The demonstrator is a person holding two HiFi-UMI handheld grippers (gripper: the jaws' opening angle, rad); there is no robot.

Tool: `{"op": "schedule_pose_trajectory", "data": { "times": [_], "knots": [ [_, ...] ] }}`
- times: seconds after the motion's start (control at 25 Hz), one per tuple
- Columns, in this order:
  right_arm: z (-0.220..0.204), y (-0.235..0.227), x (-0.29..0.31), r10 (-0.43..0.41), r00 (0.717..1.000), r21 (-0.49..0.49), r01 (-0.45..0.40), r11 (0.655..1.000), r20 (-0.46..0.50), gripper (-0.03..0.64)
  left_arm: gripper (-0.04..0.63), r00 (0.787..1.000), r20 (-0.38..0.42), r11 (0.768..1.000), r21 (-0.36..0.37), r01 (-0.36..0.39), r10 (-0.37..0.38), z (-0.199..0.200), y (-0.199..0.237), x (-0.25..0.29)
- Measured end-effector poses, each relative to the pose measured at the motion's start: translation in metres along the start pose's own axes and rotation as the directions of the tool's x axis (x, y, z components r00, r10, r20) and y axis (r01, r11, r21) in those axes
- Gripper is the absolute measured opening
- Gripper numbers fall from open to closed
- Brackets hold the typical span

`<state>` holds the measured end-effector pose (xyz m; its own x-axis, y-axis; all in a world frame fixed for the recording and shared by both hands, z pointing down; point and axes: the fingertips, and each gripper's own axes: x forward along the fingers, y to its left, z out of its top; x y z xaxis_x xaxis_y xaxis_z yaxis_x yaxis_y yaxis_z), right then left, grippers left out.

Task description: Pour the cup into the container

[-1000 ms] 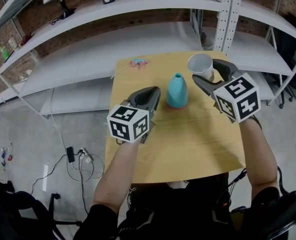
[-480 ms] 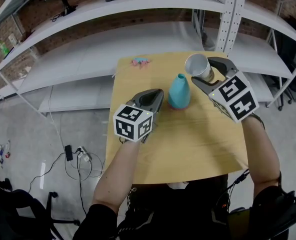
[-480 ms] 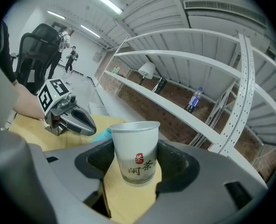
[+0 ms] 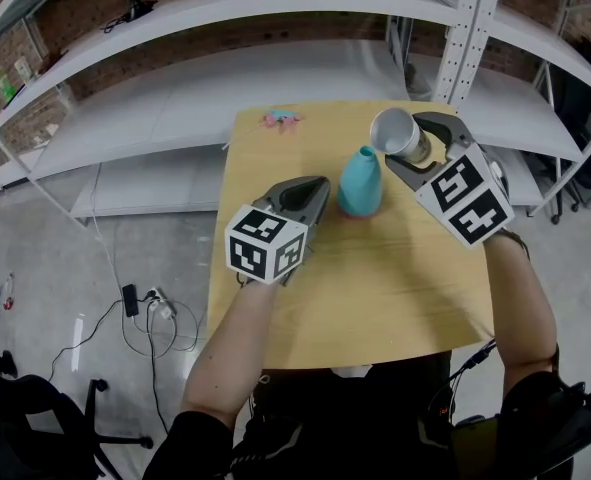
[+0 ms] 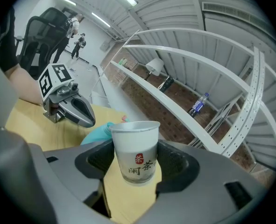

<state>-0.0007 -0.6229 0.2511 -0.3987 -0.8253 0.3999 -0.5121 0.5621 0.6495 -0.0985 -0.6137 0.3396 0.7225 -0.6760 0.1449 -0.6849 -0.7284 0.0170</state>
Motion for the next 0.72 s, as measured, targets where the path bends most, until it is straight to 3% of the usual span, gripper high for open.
{"op": "schedule_pose_trajectory", "data": {
  "times": [0.24,0.72],
  "knots": [
    [-0.0001,0.0002,0.0007,-0.021,0.999,-0.122,0.015,0.992,-0.048,0.291,0.002,1.000,-0.003,1.000,-0.001,0.000,0.000,0.0020,-0.0005,0.0021],
    [0.0022,-0.0015,0.0052,-0.062,0.994,-0.234,0.038,0.972,-0.094,0.291,0.002,1.000,-0.002,1.000,-0.001,-0.001,0.001,0.0014,0.0000,0.0007]
  ]
}}
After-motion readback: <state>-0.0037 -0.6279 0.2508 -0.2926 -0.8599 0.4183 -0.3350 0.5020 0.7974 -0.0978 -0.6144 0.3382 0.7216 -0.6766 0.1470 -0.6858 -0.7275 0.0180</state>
